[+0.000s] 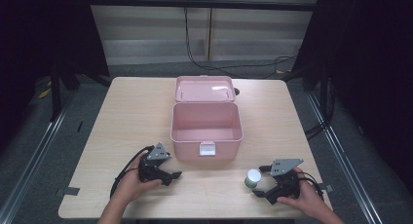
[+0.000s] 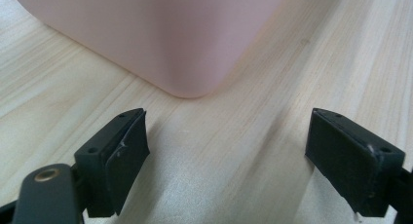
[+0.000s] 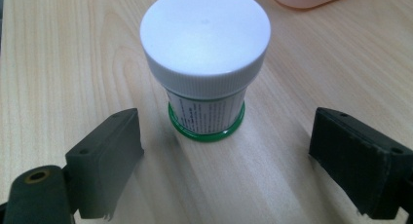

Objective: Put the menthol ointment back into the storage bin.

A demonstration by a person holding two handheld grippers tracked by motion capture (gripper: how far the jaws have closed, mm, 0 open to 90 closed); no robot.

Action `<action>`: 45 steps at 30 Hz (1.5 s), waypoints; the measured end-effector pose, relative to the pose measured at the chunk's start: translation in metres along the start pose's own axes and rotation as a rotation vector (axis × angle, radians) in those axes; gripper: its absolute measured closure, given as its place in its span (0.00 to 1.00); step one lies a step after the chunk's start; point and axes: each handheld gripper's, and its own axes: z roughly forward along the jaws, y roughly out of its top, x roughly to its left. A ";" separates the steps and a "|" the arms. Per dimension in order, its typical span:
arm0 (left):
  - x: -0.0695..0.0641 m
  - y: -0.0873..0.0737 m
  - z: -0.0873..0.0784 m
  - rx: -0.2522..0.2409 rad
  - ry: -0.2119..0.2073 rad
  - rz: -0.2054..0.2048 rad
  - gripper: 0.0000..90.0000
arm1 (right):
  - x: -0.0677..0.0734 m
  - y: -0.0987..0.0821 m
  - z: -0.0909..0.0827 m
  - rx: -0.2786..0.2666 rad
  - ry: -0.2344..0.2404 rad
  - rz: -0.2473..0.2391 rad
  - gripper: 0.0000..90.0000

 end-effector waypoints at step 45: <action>0.001 0.000 0.000 -0.005 -0.009 -0.009 0.17 | -0.003 0.080 -0.007 0.445 0.077 0.064 0.47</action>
